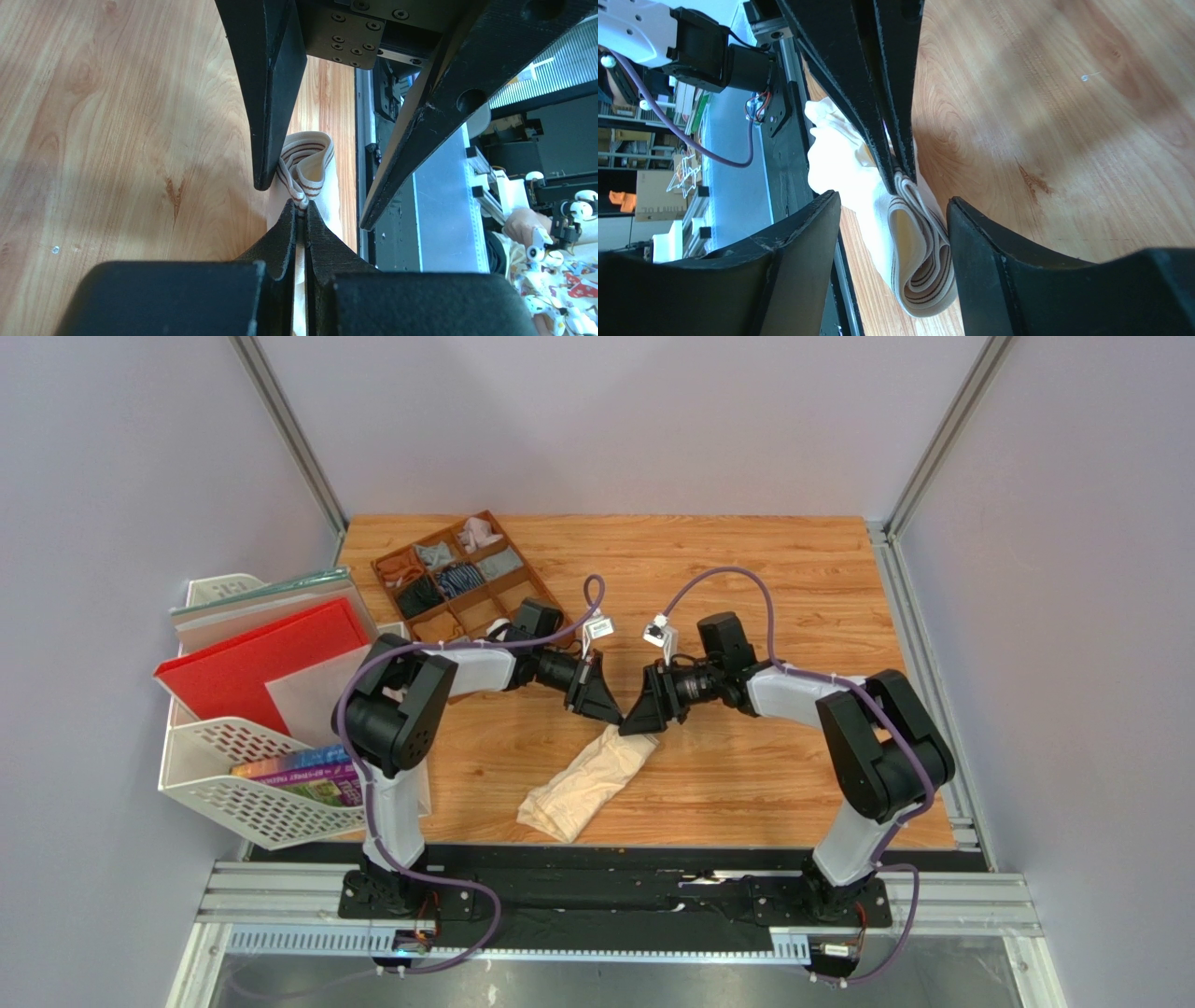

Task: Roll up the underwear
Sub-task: Adjust the underwear at the center of the board, then roll the underwear at the center of the board.

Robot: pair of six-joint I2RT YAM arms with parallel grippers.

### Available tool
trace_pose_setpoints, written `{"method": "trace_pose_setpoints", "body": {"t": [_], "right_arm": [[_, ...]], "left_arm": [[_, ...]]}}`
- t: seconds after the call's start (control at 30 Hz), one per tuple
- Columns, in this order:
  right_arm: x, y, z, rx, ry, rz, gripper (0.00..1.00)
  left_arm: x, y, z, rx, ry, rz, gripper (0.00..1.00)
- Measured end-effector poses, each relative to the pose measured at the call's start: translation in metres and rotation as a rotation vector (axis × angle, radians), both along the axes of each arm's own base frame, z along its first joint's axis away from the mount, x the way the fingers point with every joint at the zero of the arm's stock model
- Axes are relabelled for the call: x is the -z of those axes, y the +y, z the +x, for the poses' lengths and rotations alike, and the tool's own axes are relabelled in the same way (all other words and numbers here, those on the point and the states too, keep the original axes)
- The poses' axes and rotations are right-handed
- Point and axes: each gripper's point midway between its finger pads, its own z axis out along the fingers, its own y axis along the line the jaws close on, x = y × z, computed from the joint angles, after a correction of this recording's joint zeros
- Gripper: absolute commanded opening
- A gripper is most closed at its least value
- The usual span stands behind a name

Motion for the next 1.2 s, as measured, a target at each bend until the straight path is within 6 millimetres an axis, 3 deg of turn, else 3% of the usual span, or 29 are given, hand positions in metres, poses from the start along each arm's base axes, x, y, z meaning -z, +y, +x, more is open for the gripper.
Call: {"method": "trace_pose_setpoints", "body": {"t": [0.37,0.47,0.63,0.7,0.73,0.83,0.97,1.2], "right_arm": [[0.014,-0.005,-0.011,-0.007,0.034,-0.017,0.40],[0.016,-0.006,-0.012,-0.005,0.038,-0.021,0.32],[0.018,-0.007,-0.010,0.008,0.036,-0.034,0.09],[0.020,-0.008,-0.009,0.022,0.039,-0.050,0.01],[0.022,-0.008,-0.008,0.029,0.040,-0.060,0.00],[0.027,-0.012,-0.003,0.066,0.046,-0.112,0.00],[0.033,-0.025,0.001,0.148,0.041,-0.227,0.00],[0.032,-0.049,0.025,0.294,-0.040,-0.442,0.00]], "left_arm": [[0.001,0.001,-0.003,0.005,0.007,0.006,0.00],[0.002,0.000,-0.003,0.006,0.005,0.006,0.00],[0.003,0.001,-0.002,0.002,0.001,0.011,0.00],[0.005,0.001,0.000,-0.009,-0.005,0.023,0.16],[0.006,0.001,0.001,-0.015,-0.009,0.029,0.30],[0.009,0.000,0.006,-0.041,-0.025,0.055,0.43],[-0.001,0.001,0.019,-0.115,-0.091,0.089,0.48],[-0.039,0.013,0.045,-0.350,-0.253,0.152,0.49]]}}
